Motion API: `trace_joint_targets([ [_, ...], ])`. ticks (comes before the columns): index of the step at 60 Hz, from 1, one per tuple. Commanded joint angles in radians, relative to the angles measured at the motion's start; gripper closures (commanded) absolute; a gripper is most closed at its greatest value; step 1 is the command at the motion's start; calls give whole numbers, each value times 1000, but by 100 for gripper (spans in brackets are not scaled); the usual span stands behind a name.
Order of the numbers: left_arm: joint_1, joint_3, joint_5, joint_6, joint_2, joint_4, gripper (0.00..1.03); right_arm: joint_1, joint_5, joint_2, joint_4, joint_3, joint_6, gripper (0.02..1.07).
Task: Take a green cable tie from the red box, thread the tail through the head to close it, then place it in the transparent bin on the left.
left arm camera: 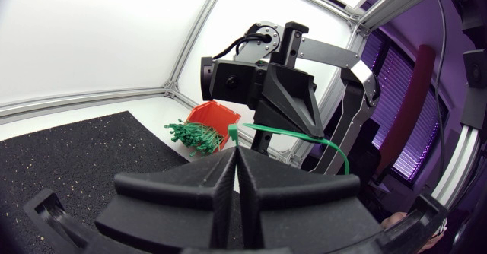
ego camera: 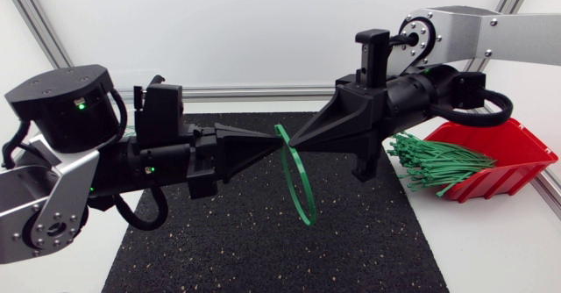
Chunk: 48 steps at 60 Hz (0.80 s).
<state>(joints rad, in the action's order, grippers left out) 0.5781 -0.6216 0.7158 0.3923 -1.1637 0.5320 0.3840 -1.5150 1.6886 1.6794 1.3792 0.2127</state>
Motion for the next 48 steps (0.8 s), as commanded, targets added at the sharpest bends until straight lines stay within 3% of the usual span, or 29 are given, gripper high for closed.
trace_joint_targets([
  [1, 0, -9, -7, 17, 9, 3, 99, -5, -48, -1, 180, -14, 11, 101],
  [48, 12, -26, -21, 17, 15, -6, 99, -8, -47, 11, 161, -32, 11, 101],
])
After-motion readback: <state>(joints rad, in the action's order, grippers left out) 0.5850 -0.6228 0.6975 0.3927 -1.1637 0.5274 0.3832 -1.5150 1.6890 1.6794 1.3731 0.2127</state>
